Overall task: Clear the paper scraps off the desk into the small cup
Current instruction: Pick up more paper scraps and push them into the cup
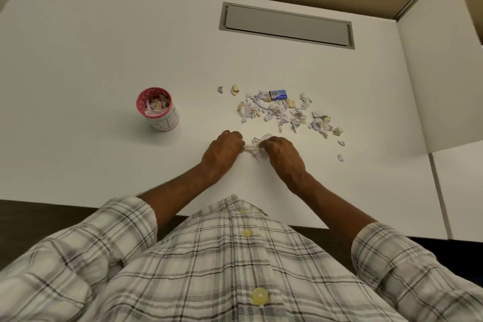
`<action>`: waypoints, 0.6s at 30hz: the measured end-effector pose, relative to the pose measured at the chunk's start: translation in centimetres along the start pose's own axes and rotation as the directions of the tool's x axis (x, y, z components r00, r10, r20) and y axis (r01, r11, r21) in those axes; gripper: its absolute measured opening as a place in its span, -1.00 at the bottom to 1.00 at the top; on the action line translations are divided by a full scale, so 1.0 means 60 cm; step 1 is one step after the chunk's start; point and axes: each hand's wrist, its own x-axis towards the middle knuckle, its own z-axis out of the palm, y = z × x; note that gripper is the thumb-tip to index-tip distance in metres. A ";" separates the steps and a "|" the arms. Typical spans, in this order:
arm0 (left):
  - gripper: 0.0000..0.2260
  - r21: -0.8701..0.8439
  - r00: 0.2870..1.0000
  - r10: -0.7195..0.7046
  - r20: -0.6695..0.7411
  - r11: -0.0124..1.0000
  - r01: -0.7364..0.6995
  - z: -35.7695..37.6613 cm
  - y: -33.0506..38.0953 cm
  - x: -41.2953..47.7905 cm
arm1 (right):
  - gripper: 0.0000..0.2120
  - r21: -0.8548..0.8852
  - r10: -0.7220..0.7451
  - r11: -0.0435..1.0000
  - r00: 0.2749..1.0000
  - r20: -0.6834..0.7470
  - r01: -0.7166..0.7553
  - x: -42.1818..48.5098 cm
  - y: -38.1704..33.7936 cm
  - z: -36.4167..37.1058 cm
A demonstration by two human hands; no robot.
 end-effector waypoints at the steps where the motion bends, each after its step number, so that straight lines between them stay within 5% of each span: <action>1: -0.77 -0.041 1.000 -0.015 -0.011 0.999 0.014 -0.008 0.000 0.000 | -0.76 0.028 0.016 0.999 1.000 -0.022 -0.016 0.003 -0.003 -0.003; 7: -0.83 -0.247 0.982 -0.020 -0.186 0.969 -0.027 -0.089 0.004 -0.024 | -0.81 0.204 0.086 0.978 0.980 -0.182 -0.048 0.032 -0.034 -0.028; 18: -0.88 -0.339 0.917 -0.147 -0.370 0.941 0.014 -0.267 -0.057 -0.071 | -0.90 0.501 0.098 0.865 0.989 -0.114 -0.028 0.144 -0.186 -0.086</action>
